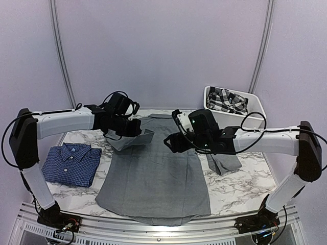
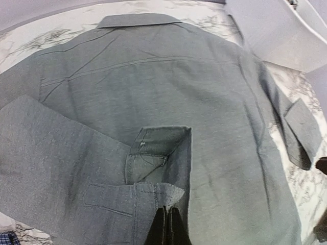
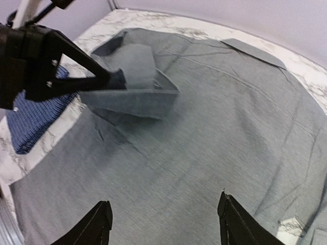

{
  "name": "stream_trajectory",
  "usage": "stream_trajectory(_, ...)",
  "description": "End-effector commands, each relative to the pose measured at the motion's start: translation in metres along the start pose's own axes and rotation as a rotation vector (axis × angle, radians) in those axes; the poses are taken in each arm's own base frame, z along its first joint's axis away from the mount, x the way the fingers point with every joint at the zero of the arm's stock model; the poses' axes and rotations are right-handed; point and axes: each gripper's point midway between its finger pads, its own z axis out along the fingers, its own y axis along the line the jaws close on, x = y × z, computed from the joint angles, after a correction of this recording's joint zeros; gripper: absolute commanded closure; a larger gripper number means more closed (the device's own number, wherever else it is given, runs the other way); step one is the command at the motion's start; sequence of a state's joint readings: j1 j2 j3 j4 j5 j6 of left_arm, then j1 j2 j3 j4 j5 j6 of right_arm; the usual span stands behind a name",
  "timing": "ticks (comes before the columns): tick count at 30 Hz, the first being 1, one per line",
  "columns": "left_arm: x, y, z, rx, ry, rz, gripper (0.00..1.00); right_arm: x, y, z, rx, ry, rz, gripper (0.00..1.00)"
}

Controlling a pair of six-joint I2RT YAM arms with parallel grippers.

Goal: Fold and stack the long sleeve shirts
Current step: Pick up the sleeve from the center of the board, then pass from the left arm to the right

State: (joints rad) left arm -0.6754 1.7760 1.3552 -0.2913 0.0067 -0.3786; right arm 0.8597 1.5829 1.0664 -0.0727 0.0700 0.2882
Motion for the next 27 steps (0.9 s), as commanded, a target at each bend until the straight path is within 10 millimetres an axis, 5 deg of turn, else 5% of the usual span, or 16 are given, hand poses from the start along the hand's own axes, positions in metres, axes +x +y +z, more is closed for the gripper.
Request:
stream_trajectory(1,-0.007,-0.05,-0.022,0.263,0.008,0.044,1.0,-0.049,0.039,-0.013,-0.212,-0.197,-0.062,0.31)
stream_trajectory(11,-0.03,-0.08,-0.04,0.409,-0.014,0.009,1.0,-0.06,0.066,-0.014,-0.337,-0.284,-0.16,0.17)
stream_trajectory(21,-0.051,-0.088,-0.042,0.489,-0.014,-0.156,1.0,-0.046,0.051,0.011,-0.236,-0.247,-0.051,0.14)
stream_trajectory(27,-0.065,-0.104,-0.05,0.588,-0.036,-0.198,1.0,-0.057,0.051,0.018,-0.246,-0.322,0.026,0.05)
